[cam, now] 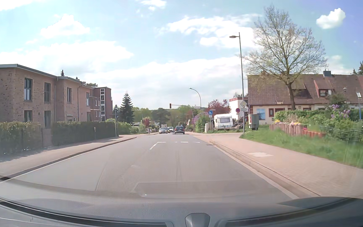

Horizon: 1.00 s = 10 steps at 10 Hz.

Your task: Follow the waypoints while adhering to traffic rules and regulations

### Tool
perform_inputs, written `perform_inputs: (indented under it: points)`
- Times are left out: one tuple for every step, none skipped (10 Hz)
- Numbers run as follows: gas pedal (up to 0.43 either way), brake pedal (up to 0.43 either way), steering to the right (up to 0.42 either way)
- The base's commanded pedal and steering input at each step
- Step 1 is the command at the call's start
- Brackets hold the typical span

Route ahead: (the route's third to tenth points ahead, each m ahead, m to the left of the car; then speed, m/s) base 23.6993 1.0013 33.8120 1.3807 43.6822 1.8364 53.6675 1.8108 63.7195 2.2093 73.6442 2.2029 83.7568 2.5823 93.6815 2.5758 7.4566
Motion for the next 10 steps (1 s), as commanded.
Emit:
perform_inputs:
  points:
    - [0.028, 0.0, -0.006]
    - [0.028, 0.0, -0.006]
    - [0.028, 0.0, -0.006]
    - [0.028, 0.0, -0.007]
    - [0.028, 0.0, -0.007]
    - [0.028, 0.0, -0.007]
    - [0.028, 0.0, -0.007]
    - [0.028, 0.0, -0.007]
    - [0.028, 0.0, -0.007]
    - [0.028, 0.0, -0.007]
